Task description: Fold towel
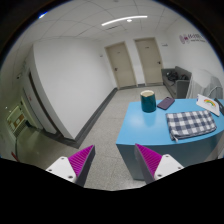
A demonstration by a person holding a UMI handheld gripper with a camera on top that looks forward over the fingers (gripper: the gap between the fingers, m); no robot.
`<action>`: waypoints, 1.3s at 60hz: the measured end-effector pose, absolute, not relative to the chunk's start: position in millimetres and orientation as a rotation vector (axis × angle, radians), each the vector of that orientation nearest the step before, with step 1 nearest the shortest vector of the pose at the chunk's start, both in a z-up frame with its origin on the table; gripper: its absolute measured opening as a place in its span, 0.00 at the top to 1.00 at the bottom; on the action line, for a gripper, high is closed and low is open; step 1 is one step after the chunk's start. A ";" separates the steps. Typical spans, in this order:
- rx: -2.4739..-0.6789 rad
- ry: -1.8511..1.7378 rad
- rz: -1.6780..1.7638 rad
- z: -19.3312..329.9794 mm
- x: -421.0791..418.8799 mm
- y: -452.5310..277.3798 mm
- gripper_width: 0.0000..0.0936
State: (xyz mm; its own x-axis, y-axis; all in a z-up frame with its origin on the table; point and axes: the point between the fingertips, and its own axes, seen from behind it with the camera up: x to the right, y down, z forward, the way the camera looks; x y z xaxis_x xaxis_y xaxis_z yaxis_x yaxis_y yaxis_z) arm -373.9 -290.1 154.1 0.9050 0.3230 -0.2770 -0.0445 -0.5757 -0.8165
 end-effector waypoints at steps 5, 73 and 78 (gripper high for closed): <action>-2.137 -0.168 0.468 153.1 -363.4 -280.0 0.14; -2.181 -0.304 0.115 -5.6 -161.9 -24.7 0.99; -2.124 -0.194 0.184 36.5 -144.1 -17.9 0.99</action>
